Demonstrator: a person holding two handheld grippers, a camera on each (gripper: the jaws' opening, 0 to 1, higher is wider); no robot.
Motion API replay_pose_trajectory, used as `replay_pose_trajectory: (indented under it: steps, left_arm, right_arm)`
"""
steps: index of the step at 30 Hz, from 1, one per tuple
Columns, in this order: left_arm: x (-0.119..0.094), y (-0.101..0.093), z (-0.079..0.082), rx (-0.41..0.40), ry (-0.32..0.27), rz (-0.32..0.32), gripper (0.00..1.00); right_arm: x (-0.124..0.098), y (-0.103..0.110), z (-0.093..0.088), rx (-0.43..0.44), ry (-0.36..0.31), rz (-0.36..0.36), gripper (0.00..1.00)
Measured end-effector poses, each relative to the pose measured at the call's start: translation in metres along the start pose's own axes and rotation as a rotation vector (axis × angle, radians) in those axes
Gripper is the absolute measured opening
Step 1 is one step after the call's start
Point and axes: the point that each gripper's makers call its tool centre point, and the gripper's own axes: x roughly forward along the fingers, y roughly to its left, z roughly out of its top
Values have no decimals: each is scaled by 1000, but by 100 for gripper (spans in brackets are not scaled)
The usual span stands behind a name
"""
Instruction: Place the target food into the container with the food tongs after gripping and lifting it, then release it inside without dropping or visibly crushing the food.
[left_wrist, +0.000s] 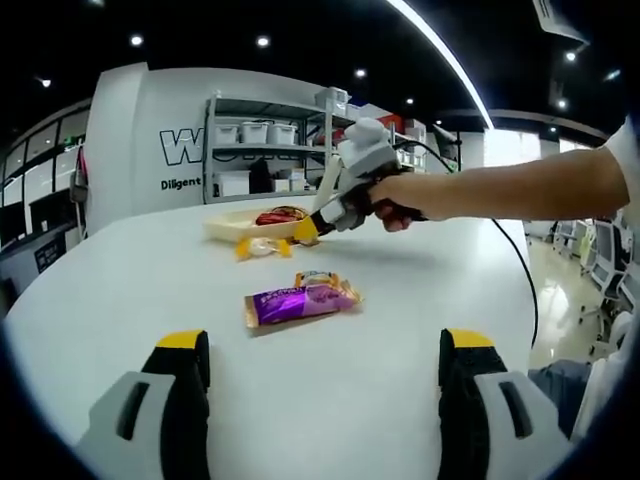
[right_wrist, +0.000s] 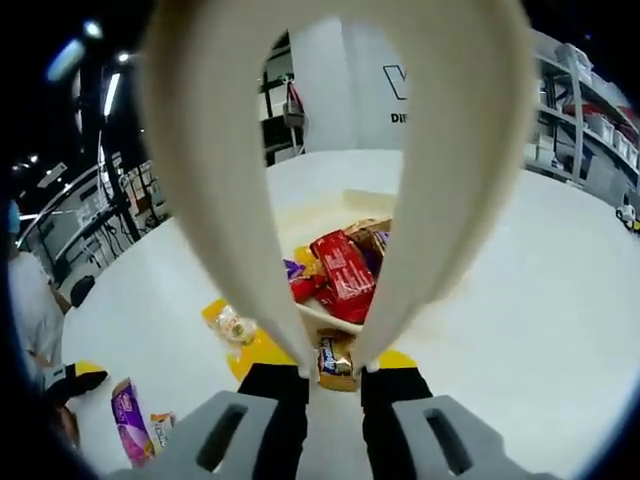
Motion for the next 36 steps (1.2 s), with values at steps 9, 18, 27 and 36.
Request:
replay_pose_trajectory:
  steps: [9,18,27,36]
  left_arm:
    - [0,-1,0,8,3,0,94]
    - [-1,-2,-1,10,3,3,94]
    - [-1,-2,0,9,2,3,94]
    - [-1,0,1,9,1,5,94]
  right_arm:
    - [-22,-5,11,25,-31,23,13]
    - [-32,-8,26,29,-52,32,13]
    - [-26,-5,35,30,-59,37,13]
    - [-6,-6,41,30,-47,29,14]
